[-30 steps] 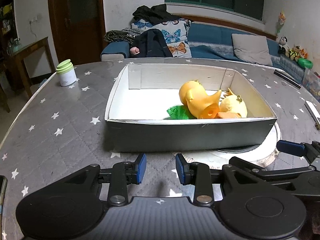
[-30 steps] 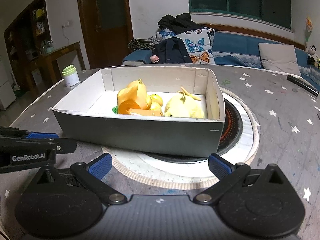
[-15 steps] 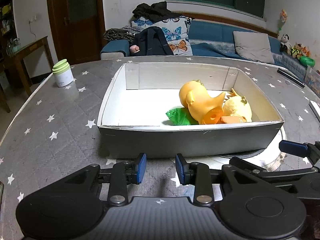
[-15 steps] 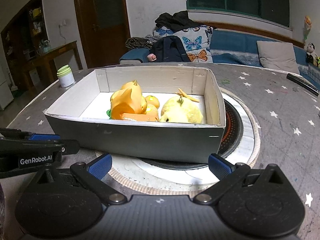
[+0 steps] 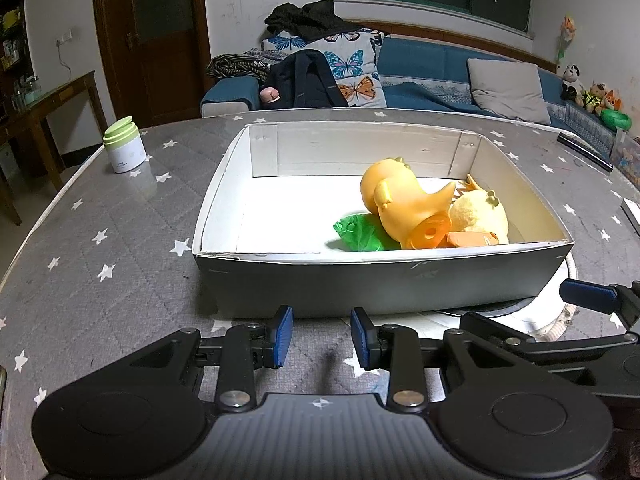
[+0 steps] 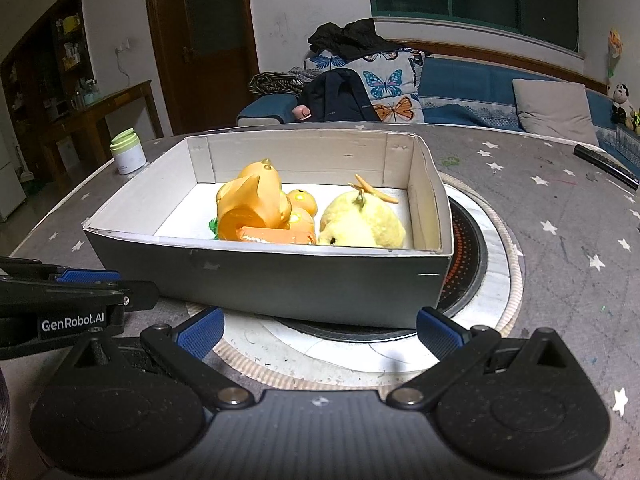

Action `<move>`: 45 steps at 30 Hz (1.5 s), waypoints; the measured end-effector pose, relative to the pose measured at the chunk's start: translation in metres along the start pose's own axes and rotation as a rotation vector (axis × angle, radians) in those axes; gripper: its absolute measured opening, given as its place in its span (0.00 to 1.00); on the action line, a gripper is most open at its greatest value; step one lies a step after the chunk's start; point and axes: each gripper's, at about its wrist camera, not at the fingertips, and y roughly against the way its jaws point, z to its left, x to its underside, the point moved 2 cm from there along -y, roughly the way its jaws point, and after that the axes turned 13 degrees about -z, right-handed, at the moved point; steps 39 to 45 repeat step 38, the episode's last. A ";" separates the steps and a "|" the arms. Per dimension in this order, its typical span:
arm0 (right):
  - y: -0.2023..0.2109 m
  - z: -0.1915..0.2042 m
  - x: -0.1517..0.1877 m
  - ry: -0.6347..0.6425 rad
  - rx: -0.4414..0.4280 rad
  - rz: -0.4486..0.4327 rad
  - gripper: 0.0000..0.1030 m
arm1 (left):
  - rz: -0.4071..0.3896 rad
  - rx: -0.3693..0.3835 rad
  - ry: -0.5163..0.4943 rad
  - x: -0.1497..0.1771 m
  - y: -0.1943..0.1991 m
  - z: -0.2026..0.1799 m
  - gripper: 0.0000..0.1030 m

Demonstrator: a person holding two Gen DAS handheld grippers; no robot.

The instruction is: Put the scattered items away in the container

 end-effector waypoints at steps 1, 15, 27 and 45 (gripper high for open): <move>0.000 0.000 0.000 0.000 0.000 0.000 1.00 | 0.000 0.000 0.000 0.000 0.000 0.000 0.33; -0.001 0.001 -0.001 0.000 0.002 -0.004 1.00 | 0.001 0.004 0.006 -0.001 0.000 0.001 0.33; 0.000 0.003 -0.001 0.003 0.006 -0.007 1.00 | -0.003 0.001 0.004 -0.002 0.001 0.001 0.32; 0.002 0.002 -0.003 -0.001 0.007 -0.012 1.00 | -0.024 0.002 -0.006 -0.002 0.004 -0.001 0.32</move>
